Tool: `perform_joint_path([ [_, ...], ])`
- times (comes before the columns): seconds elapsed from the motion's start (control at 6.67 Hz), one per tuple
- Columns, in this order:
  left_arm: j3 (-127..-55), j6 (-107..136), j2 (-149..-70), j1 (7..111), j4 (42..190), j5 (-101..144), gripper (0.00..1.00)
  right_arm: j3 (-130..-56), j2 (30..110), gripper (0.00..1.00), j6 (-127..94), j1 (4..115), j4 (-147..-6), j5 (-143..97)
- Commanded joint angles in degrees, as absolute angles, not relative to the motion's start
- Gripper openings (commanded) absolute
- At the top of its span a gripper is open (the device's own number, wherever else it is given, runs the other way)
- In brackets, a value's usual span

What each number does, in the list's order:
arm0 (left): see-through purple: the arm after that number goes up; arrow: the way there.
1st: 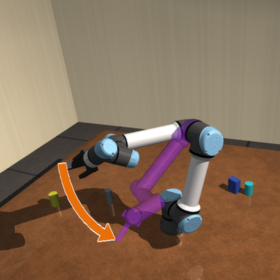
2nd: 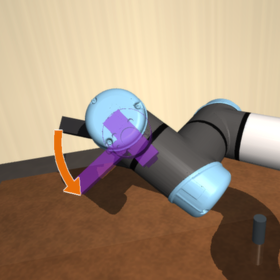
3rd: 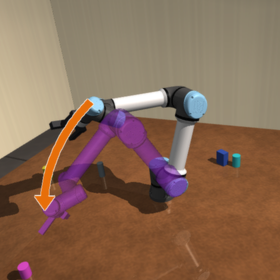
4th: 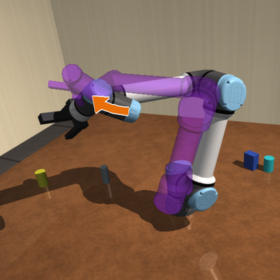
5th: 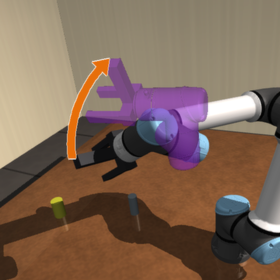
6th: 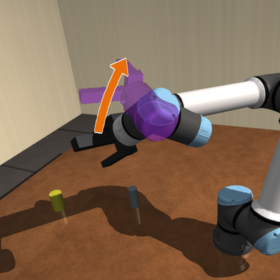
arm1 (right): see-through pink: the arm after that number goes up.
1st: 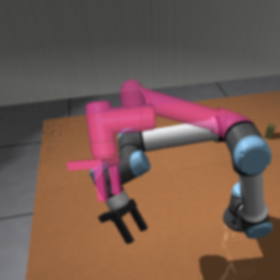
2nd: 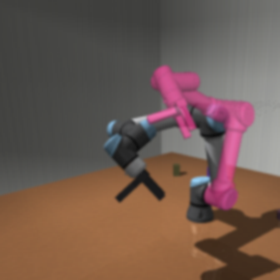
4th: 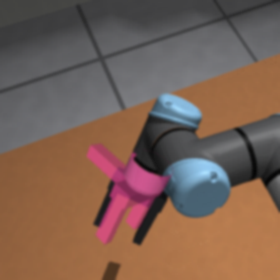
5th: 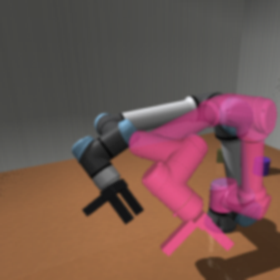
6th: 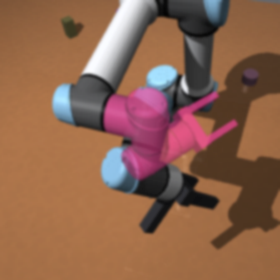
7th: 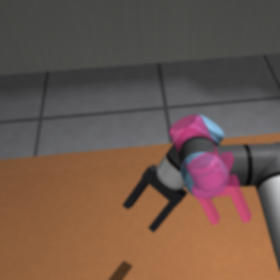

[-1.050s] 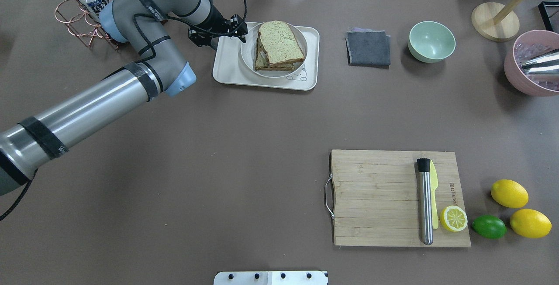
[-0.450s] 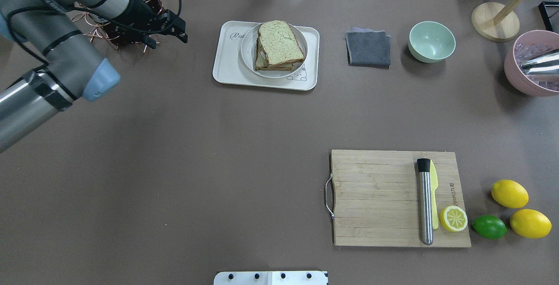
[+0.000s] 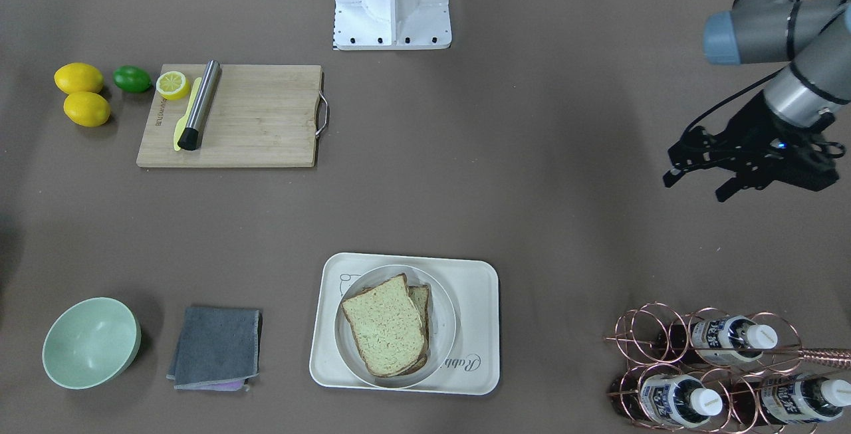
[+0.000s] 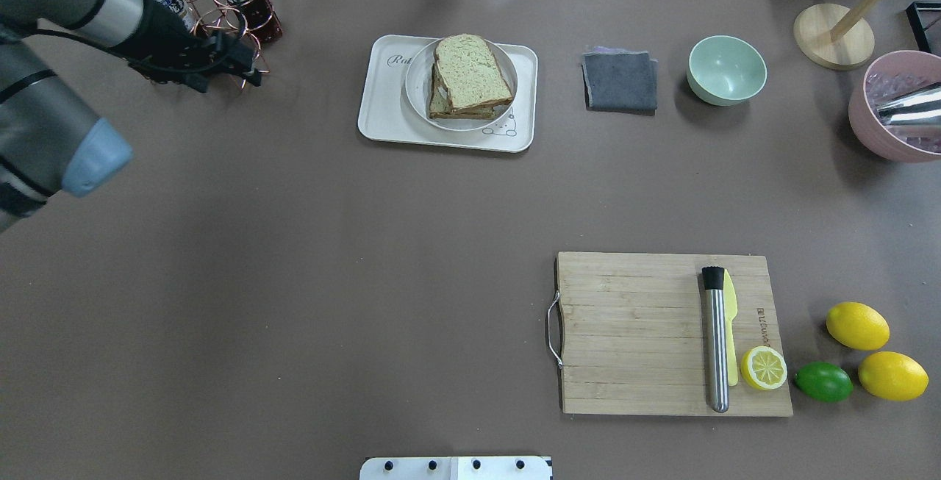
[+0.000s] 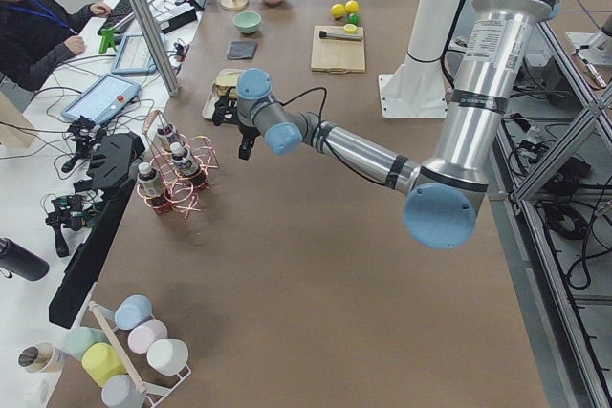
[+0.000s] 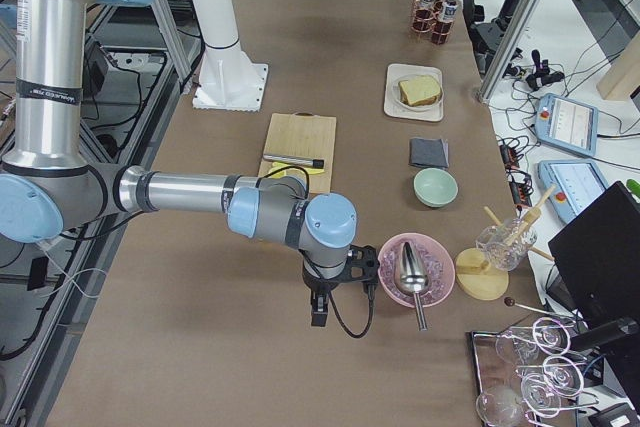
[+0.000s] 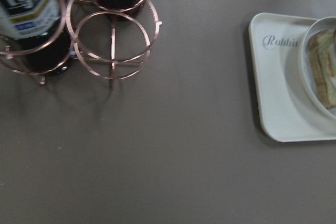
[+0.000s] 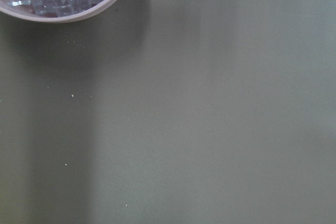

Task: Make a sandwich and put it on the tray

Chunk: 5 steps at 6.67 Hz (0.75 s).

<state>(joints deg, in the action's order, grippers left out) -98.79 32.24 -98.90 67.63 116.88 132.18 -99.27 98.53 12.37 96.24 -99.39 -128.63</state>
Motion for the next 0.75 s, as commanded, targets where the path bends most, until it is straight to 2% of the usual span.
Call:
perform_joint_path([
  [0.0, -98.44, 8.99, -91.96, 78.87, 109.83, 133.24, 0.98, -99.14, 98.88, 1.00, 12.30, 96.24, -97.82, -128.67],
  [0.3, -98.35, -8.72, -88.35, 86.98, 98.65, 132.81, 0.98, -99.05, 98.79, 1.00, 12.30, 96.24, -97.74, -128.67],
  [0.6, -97.12, -10.36, -86.92, 89.80, 95.19, 132.63, 0.98, -98.97, 98.70, 1.00, 12.30, 96.24, -97.73, -128.76],
])
